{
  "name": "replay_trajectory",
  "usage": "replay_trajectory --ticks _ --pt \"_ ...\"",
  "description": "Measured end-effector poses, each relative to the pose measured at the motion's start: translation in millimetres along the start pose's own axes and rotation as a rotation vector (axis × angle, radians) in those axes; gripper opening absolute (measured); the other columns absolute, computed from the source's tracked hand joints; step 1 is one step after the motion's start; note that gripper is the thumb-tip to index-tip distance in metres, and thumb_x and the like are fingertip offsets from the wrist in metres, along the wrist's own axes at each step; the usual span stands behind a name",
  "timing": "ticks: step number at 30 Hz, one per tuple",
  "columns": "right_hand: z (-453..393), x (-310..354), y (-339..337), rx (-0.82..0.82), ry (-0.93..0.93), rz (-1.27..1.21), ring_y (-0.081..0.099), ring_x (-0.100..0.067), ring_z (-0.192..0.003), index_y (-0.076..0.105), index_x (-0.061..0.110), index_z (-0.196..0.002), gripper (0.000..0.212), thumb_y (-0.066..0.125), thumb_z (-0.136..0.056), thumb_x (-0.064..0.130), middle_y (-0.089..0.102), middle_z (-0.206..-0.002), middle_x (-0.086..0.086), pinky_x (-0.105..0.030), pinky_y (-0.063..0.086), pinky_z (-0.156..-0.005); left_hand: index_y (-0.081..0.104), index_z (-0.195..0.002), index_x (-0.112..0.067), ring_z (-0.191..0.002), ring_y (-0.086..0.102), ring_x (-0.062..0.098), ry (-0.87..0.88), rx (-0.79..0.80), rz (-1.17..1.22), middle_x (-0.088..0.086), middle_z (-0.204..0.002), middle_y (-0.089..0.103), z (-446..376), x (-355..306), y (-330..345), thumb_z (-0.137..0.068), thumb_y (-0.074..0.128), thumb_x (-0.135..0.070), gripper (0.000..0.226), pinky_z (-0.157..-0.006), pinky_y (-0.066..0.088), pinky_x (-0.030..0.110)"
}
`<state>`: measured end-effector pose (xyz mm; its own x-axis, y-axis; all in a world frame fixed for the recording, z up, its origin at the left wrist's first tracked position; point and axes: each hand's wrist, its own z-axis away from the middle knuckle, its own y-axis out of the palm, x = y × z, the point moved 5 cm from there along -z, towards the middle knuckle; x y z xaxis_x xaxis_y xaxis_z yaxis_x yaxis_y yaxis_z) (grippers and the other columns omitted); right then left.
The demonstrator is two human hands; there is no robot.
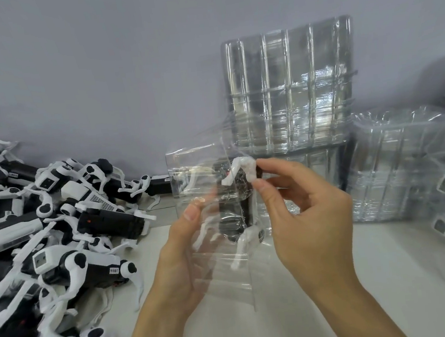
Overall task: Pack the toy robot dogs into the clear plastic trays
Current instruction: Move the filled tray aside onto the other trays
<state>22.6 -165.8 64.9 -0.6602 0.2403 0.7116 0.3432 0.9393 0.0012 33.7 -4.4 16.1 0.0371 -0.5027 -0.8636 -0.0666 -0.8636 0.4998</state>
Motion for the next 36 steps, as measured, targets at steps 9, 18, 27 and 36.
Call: replay_trajectory --ticks 9,18,27,36 --pt "0 -1 0 -0.004 0.01 -0.018 0.071 -0.012 -0.092 0.074 0.022 -0.108 0.022 0.074 -0.09 0.01 0.074 -0.096 0.014 -0.021 0.056 -0.079 0.081 -0.094 -0.029 -0.1 0.069 0.028 0.025 0.013 -0.078 -0.003 -0.104 0.076 -1 -2 1 -0.031 0.088 -0.073 0.077 -0.103 0.042 0.061" --pt "7 -17 14 0.331 0.125 0.089 0.068 -0.003 -0.085 0.077 0.028 -0.098 0.019 0.073 -0.089 0.012 0.072 -0.089 0.019 -0.013 0.052 -0.071 0.077 -0.113 -0.023 -0.085 0.075 0.03 0.073 -0.149 0.139 0.015 -0.103 0.076 1 -11 -4 -0.067 0.07 -0.061 0.06 -0.062 0.06 0.037" --pt "7 -24 13 0.401 0.174 0.125 0.068 -0.002 -0.083 0.076 0.038 -0.094 0.027 0.071 -0.091 0.012 0.072 -0.09 0.024 -0.013 0.052 -0.069 0.073 -0.119 -0.02 -0.108 0.07 0.038 0.102 -0.143 -0.001 0.018 -0.121 0.071 -1 -13 -8 -0.062 0.083 -0.059 0.07 -0.09 0.056 0.057" --pt "-23 -37 -43 0.188 0.563 0.011 0.073 -0.014 -0.066 0.078 0.03 -0.092 0.028 0.052 -0.103 0.028 0.076 -0.084 0.008 -0.029 0.058 -0.066 0.073 -0.108 -0.035 -0.115 0.064 0.017 0.234 0.214 -0.741 -0.002 -0.115 0.072 -2 -27 7 -0.065 0.072 -0.053 0.046 -0.1 0.048 0.037"
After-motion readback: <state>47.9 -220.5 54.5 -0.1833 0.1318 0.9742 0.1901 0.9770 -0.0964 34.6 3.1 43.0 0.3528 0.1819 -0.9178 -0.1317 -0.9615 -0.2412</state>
